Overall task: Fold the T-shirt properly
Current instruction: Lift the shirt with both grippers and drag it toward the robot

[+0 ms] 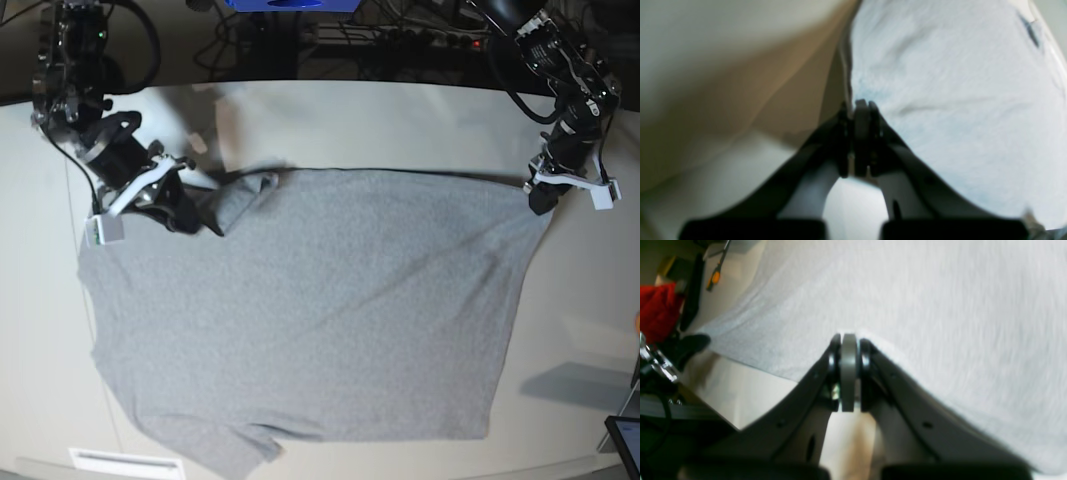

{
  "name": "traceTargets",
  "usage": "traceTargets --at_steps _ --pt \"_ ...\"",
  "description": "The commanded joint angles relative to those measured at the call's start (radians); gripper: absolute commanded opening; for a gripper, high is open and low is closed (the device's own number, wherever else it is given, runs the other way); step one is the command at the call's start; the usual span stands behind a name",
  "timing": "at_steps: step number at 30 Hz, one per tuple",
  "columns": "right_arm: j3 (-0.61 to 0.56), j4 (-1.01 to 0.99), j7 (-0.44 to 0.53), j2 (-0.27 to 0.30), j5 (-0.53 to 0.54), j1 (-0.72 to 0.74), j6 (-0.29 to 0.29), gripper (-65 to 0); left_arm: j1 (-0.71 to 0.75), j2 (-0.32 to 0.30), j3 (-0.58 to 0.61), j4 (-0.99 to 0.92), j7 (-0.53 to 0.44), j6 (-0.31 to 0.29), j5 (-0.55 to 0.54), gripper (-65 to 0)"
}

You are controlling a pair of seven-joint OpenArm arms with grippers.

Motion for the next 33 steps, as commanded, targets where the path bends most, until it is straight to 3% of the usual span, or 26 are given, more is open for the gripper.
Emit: traceTargets --at_steps 1,5,7,9,18,20,33 --pt "0.004 0.022 0.002 0.008 0.020 0.028 0.011 -64.7 -0.006 -0.013 -0.005 0.019 -0.021 -0.006 -0.024 -65.0" --pt "0.004 0.022 -0.051 0.008 0.020 0.110 -0.052 -64.7 -0.032 -0.009 -0.005 0.016 -0.021 -0.004 -0.024 -65.0" --pt "0.004 0.019 -0.071 0.009 0.021 0.147 -0.066 -64.7 -0.043 0.010 -0.033 0.014 -0.021 0.026 -0.024 -65.0" --pt "0.004 0.016 -0.085 0.011 0.021 0.176 -0.068 -64.7 -0.060 0.027 -0.057 0.014 -0.019 0.057 -0.024 -65.0" --pt "0.004 -0.030 -0.090 0.014 0.017 0.259 -0.063 -64.7 -0.172 0.030 -0.070 0.014 0.047 0.068 -0.024 -65.0" --pt "0.004 -0.031 -0.088 0.014 0.015 0.281 -0.063 -64.7 -0.193 0.030 -0.070 0.008 0.047 0.098 -0.024 -65.0" --pt "0.003 -0.212 -0.084 0.057 0.014 0.433 -0.062 -64.7 -0.370 -0.002 -0.148 -0.248 0.044 0.112 -0.016 -65.0"
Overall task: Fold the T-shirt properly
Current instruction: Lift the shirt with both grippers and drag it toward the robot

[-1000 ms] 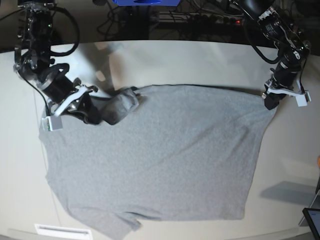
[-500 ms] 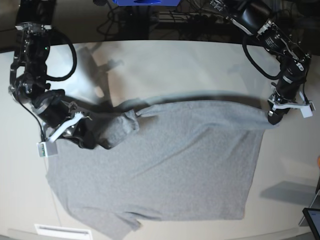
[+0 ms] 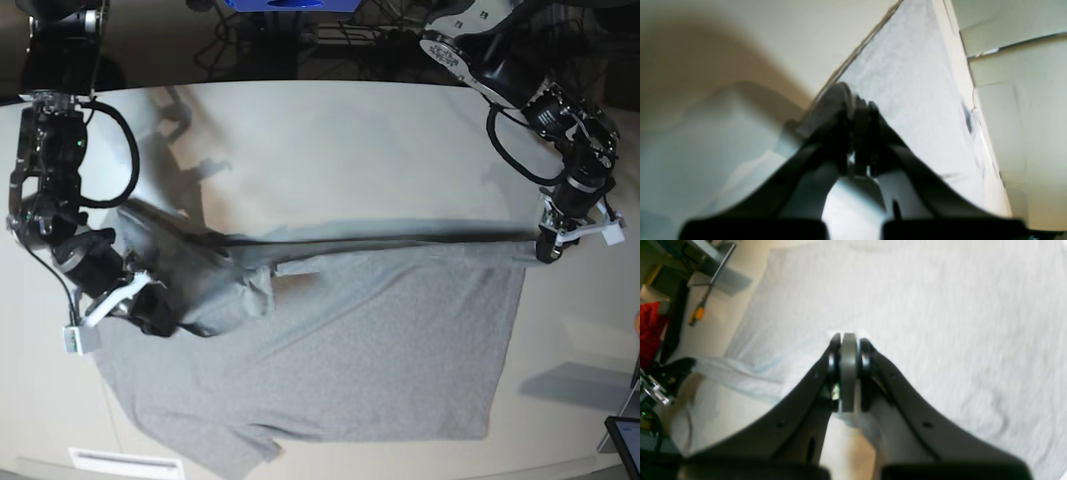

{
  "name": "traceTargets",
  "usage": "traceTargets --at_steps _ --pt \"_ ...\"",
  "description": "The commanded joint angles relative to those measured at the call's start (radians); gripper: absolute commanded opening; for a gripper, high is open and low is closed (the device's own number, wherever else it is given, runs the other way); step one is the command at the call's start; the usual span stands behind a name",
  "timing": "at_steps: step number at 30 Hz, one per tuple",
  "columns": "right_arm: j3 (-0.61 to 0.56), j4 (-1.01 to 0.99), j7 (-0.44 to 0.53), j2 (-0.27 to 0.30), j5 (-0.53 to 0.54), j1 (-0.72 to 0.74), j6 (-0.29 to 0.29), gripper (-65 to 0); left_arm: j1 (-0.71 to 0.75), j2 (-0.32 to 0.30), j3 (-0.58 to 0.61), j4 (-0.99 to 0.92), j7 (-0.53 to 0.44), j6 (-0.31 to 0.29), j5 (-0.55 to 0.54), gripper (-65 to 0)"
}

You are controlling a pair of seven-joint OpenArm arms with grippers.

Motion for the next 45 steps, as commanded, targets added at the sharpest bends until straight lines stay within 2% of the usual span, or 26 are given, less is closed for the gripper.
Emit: traceTargets --at_steps 1,10,13,15,19,22,25,29,31,33,35,37,39,41,45 --pt "0.004 -0.001 0.022 0.014 0.013 0.030 0.004 -64.7 -0.032 -0.023 0.004 0.003 -0.019 -0.008 -0.025 -65.0" --pt "-0.005 -0.125 0.022 0.024 0.011 0.102 0.007 -64.7 -0.120 -0.045 0.008 -0.118 -0.023 -0.008 -0.019 -65.0" --pt "-0.007 -0.166 0.022 0.027 0.011 0.126 0.011 -64.7 -0.158 -0.045 0.009 -0.161 -0.023 -0.008 0.041 -65.0" --pt "-0.007 -0.202 0.022 0.027 0.007 0.148 0.040 -64.7 -0.186 -0.045 0.009 -0.181 -0.024 -0.008 0.094 -65.0" --pt "-0.007 -0.254 0.022 0.021 -0.108 0.181 0.072 -64.7 -0.233 -0.043 0.011 -0.216 -0.026 -0.009 0.153 -65.0" --pt "-0.007 -0.288 0.025 -0.019 -0.205 0.208 0.101 -64.7 -0.250 -0.045 0.027 -0.264 -0.092 -0.009 0.182 -65.0" --pt "-0.007 -0.337 0.073 -0.042 -0.308 0.234 0.167 -64.1 -0.257 -0.055 0.133 -0.305 -0.156 -0.009 0.205 -65.0" --pt "-0.007 -0.409 0.116 -0.078 -0.443 0.263 0.189 -63.4 -0.255 -0.072 0.279 -0.324 -0.243 -0.009 0.206 -65.0" --pt "-0.007 -0.417 0.151 -0.088 -0.478 0.263 0.189 -58.2 -0.257 -0.085 0.288 -0.324 -0.263 -0.009 0.206 -65.0" --pt "-0.007 -0.418 0.186 -0.089 -0.512 0.263 0.189 -47.3 -0.258 -0.092 0.288 -0.325 -0.266 -0.009 0.208 -64.2" --pt "-0.007 -0.417 0.202 -0.088 -0.536 0.263 0.190 -34.5 -0.260 -0.112 0.287 -0.325 -0.266 -0.009 0.208 -58.6" --pt "-0.007 -0.414 0.206 -0.085 -0.543 0.263 0.190 -18.9 -0.260 -0.132 0.285 -0.325 -0.270 -0.009 0.208 -48.5" --pt "-0.002 -0.412 0.208 -0.083 -0.543 0.263 0.190 -8.0 -0.260 -0.152 0.284 -0.325 -0.270 -0.009 0.206 -40.5" --pt "-0.001 -0.401 0.228 -0.080 -0.543 0.260 0.190 -6.5 -0.260 -0.172 0.282 -0.324 -0.270 -0.009 0.205 -35.8" --pt "0.001 -0.300 0.245 -0.068 -0.543 0.203 0.190 -9.6 -0.258 -0.187 0.202 -0.316 -0.268 -0.009 0.203 -34.9"
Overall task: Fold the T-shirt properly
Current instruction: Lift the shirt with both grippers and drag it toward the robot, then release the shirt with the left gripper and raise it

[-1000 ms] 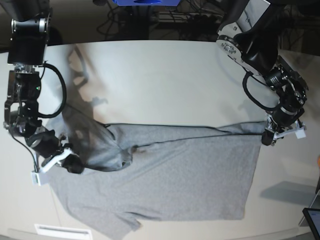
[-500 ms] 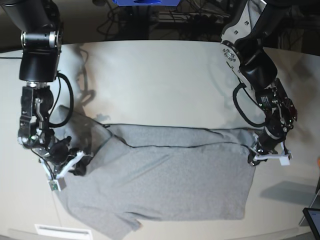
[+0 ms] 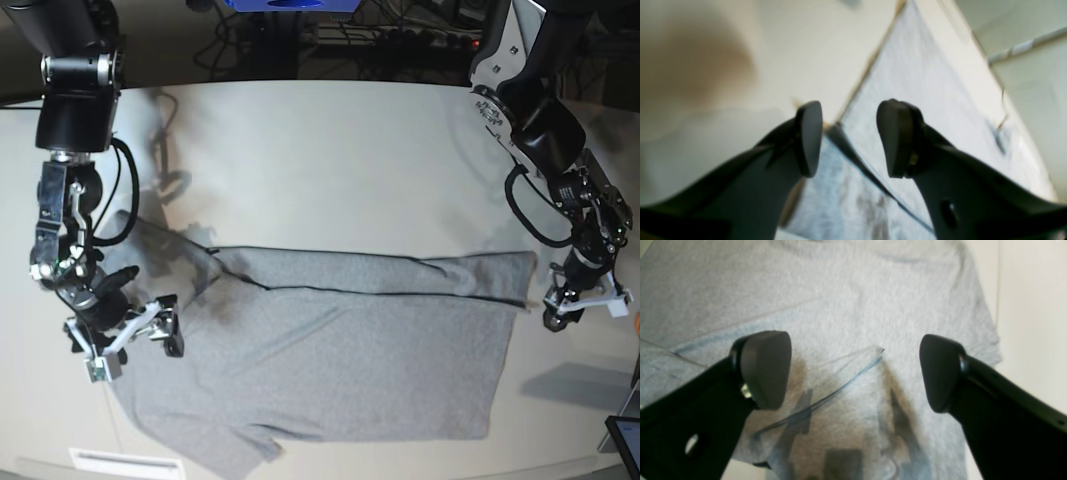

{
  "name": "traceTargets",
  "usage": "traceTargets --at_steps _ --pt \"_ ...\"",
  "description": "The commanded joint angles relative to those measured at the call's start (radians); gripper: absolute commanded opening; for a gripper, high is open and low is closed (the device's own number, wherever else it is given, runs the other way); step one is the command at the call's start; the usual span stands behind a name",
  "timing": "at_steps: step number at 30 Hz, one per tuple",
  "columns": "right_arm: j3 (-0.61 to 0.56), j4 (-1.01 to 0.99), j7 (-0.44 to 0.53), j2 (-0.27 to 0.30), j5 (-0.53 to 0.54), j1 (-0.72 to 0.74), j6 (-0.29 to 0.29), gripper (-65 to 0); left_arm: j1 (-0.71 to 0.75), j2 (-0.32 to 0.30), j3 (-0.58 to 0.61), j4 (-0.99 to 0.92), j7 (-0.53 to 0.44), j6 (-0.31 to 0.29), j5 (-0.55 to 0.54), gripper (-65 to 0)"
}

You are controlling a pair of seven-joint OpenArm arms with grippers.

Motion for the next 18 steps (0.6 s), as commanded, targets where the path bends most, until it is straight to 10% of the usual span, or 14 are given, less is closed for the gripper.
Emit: traceTargets --at_steps 1,6,12,18 --pt "0.003 0.052 0.017 0.008 0.013 0.000 0.006 -10.3 -0.020 -0.025 -0.012 0.029 -0.012 -0.006 -0.016 -34.9" --pt "-0.001 0.247 -0.002 0.003 0.013 -0.147 0.002 -20.9 0.132 -0.044 0.134 0.303 0.011 -0.007 0.001 -36.1" --pt "-0.001 0.311 -0.115 -0.032 0.018 -0.241 0.005 -62.5 0.405 -0.007 0.213 0.596 -0.143 -0.007 0.079 -65.0" --pt "-0.003 0.302 -0.149 -0.047 0.016 -0.259 0.000 -64.6 0.547 -0.001 0.217 0.573 -0.229 -0.006 0.081 -65.0"
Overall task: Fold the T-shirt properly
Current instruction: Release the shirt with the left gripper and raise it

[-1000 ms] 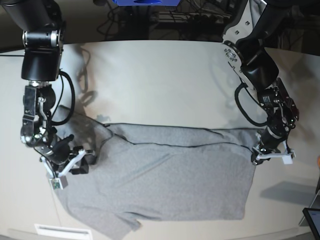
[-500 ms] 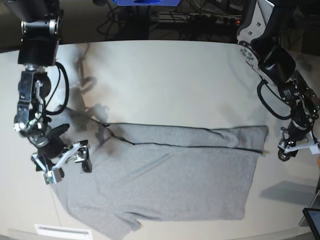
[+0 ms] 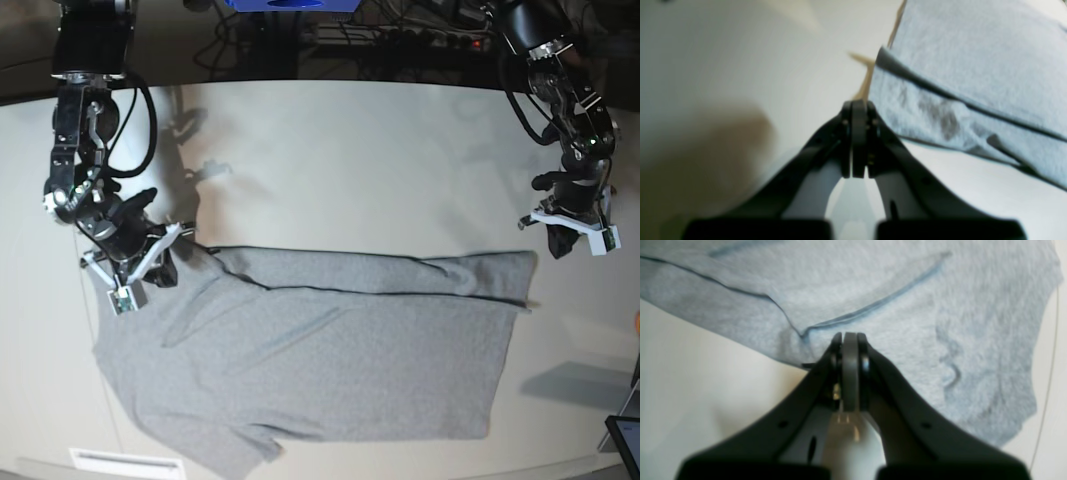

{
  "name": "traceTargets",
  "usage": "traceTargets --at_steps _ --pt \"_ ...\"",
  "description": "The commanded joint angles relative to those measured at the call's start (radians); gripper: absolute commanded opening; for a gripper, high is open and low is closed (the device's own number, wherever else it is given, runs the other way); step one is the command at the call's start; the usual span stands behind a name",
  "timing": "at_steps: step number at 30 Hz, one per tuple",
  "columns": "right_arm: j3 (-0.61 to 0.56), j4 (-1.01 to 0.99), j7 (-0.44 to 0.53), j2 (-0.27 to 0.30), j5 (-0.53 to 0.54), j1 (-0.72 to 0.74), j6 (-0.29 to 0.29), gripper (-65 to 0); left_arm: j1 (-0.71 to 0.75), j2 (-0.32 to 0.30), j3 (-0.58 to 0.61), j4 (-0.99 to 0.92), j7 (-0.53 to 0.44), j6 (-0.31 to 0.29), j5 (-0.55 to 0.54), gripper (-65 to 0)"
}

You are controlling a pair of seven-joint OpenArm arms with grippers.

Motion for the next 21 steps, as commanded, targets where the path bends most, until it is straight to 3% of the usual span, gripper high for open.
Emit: traceTargets --at_steps 1,7,12,21 --pt "0.003 0.016 0.019 -0.010 0.012 0.015 0.002 -64.6 0.010 -0.016 -0.007 0.005 -0.049 0.002 -0.012 -65.0" --pt "-0.038 -0.008 0.018 -0.029 0.011 0.015 0.000 -64.6 0.067 -0.021 -0.007 -0.004 -0.120 0.002 -0.012 -65.0" --pt "-0.123 -0.097 0.027 -0.041 0.011 0.041 -0.001 -64.6 0.084 -0.024 -0.008 -0.006 -0.120 0.002 -0.012 -65.0" --pt "-0.129 -0.215 0.075 -0.072 0.011 0.080 -0.001 -64.6 0.096 -0.026 -0.010 -0.004 -0.121 0.002 -0.012 -65.0"
